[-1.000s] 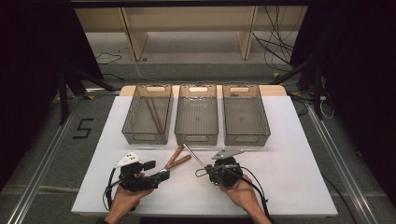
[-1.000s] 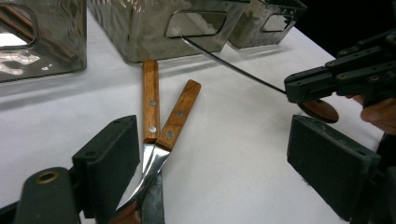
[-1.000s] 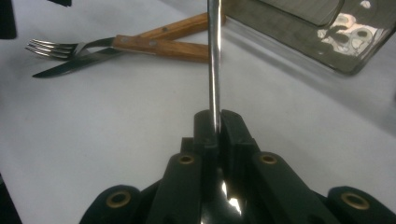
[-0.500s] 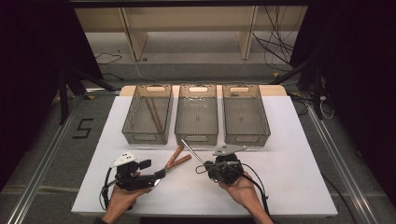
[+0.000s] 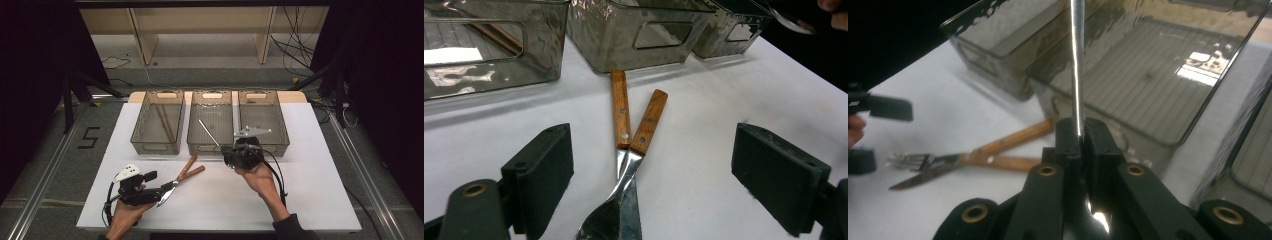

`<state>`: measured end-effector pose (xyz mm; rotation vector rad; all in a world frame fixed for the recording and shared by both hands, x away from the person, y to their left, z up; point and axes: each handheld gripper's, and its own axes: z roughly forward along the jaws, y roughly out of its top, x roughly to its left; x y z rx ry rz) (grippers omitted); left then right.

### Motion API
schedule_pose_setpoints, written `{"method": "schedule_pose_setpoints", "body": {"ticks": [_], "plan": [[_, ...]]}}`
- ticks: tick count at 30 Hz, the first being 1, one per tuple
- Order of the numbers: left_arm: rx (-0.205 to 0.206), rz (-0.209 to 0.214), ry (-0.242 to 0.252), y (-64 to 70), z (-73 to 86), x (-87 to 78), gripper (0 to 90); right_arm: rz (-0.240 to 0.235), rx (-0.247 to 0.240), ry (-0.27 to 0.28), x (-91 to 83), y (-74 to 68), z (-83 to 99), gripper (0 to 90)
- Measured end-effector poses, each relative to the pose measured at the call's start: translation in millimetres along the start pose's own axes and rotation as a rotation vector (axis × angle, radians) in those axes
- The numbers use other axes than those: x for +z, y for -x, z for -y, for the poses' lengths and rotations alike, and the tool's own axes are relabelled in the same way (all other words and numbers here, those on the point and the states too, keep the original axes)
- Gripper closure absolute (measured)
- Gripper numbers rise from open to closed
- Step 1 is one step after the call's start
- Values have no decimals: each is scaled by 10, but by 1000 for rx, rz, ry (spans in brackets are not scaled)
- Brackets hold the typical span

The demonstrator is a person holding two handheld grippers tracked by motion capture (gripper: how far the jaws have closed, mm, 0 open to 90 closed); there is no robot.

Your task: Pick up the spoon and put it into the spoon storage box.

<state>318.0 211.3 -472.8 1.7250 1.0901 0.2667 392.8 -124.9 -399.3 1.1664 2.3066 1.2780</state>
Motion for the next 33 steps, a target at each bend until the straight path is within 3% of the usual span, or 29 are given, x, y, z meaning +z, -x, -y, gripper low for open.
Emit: {"method": "schedule_pose_setpoints", "body": {"ticks": [7,21,33], "plan": [[21,-2,11,4,7,-16,165,35,21,0,137,147,-260,862],[27,-7,9,-4,19,-2,166,90,55,-34,542,308,-686,862],[20,-2,14,-17,15,-7,165,125,113,-53,802,474,-838,862]]}}
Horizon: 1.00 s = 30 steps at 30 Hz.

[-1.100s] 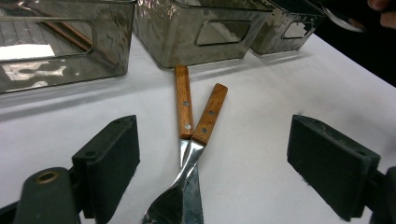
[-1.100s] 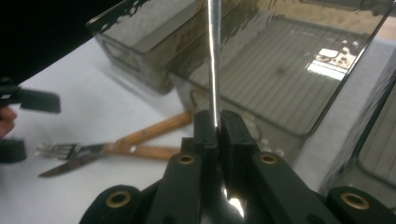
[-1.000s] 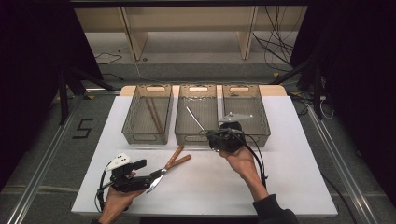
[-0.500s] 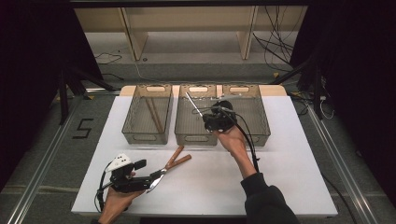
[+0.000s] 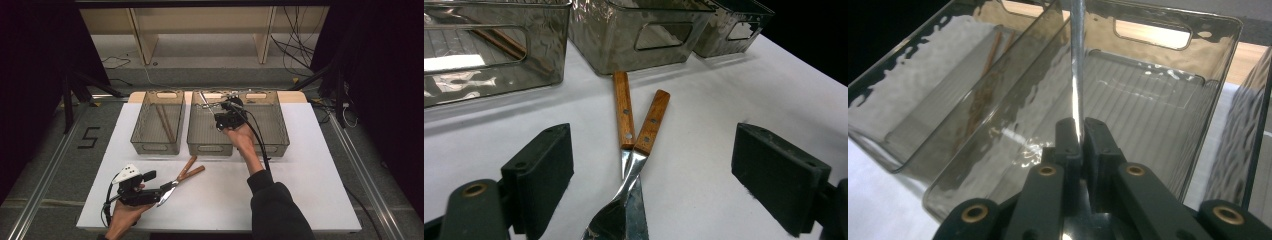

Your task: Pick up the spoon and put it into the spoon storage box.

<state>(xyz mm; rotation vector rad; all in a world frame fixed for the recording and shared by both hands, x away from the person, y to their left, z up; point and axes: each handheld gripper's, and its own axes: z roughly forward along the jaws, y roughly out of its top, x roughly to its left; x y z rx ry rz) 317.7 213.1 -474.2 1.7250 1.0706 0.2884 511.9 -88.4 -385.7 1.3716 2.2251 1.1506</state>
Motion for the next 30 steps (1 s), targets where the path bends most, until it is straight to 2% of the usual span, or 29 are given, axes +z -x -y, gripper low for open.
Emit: {"method": "schedule_pose_setpoints", "body": {"ticks": [19,24,30], "plan": [[-1,7,-1,-3,1,4,165,46,29,-69,310,4,-4,861],[3,9,-3,-3,1,5,165,50,12,-82,361,-18,17,861],[1,9,-4,-3,2,8,166,44,12,-103,420,-39,42,851]]}}
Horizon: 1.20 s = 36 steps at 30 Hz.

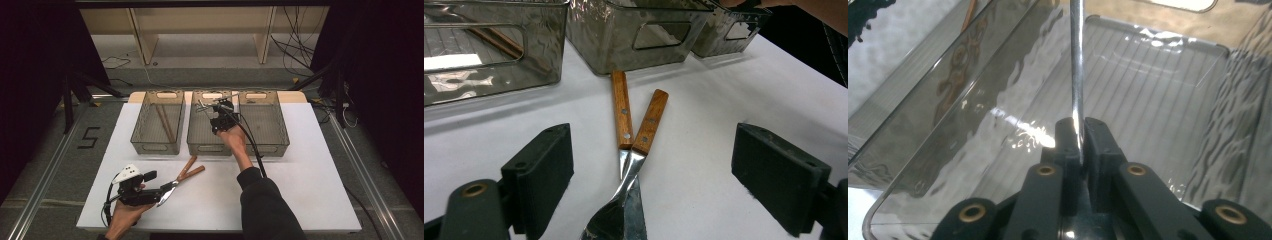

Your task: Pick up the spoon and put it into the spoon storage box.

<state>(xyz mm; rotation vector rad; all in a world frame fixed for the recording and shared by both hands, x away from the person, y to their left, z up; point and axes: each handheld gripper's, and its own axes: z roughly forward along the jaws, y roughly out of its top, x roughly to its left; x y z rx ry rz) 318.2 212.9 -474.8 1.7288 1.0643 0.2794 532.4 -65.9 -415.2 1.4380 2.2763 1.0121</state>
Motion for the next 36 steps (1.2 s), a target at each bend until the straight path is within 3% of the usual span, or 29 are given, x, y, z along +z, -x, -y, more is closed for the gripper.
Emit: {"method": "schedule_pose_setpoints", "body": {"ticks": [1,3,10,22,29,36], "plan": [[1,-1,0,0,0,0,165,-1,5,-4,9,-2,1,829],[2,-1,-2,-1,0,0,165,-10,11,-15,33,2,0,694],[0,-5,1,-6,1,2,165,-52,16,29,-138,52,-40,595],[-8,-17,-3,-34,1,4,165,-162,-89,140,-647,-74,110,402],[-19,-28,3,-61,-1,-1,165,-216,-132,185,-924,-103,370,371],[-12,-33,-6,-71,-7,0,165,-248,-164,210,-1094,-91,633,364]]}}
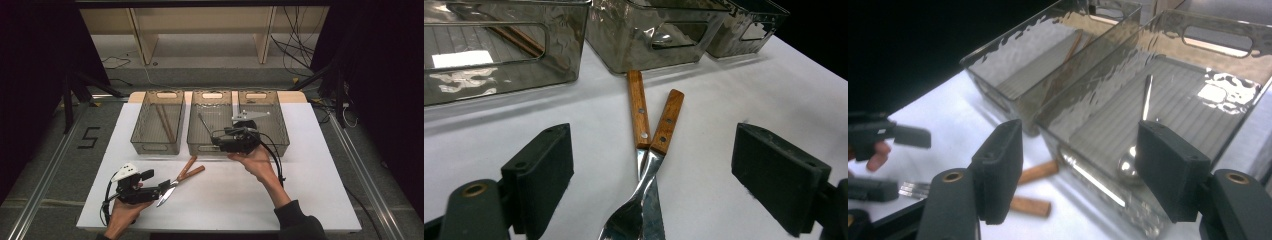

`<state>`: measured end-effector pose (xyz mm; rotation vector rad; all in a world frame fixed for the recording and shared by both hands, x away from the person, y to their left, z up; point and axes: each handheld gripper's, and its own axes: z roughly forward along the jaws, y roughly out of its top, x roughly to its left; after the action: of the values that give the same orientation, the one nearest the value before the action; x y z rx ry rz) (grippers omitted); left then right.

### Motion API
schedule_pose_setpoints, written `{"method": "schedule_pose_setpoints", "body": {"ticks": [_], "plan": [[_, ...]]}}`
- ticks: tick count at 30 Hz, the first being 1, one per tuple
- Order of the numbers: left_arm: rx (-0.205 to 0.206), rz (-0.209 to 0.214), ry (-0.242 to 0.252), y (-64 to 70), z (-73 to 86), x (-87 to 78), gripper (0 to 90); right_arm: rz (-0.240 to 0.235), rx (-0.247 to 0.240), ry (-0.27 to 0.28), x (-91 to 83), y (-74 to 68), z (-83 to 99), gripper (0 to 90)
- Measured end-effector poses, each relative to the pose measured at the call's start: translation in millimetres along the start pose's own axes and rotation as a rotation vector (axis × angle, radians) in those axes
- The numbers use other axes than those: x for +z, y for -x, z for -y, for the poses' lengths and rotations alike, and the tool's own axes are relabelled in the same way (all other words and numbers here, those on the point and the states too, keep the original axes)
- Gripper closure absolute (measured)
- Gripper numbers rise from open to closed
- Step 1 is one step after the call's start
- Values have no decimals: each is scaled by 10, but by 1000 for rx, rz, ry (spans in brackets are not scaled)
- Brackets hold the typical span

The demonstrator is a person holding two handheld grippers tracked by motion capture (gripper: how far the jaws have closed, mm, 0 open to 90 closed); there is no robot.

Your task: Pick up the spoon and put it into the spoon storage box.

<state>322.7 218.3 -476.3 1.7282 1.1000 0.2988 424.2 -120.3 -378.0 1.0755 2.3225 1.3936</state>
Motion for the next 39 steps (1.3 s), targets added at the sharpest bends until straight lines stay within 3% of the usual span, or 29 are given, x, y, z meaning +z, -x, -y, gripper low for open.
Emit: {"method": "schedule_pose_setpoints", "body": {"ticks": [8,18,28,39], "plan": [[3,3,-23,-29,-42,13,166,-25,-6,21,-194,-24,274,346],[35,1,-90,-47,-87,74,177,-50,-17,37,-368,-53,622,324],[66,3,-134,-24,-192,119,188,-62,-27,39,-414,-99,790,298],[115,1,-230,-25,-314,203,191,-107,-22,60,-532,-172,887,269]]}}
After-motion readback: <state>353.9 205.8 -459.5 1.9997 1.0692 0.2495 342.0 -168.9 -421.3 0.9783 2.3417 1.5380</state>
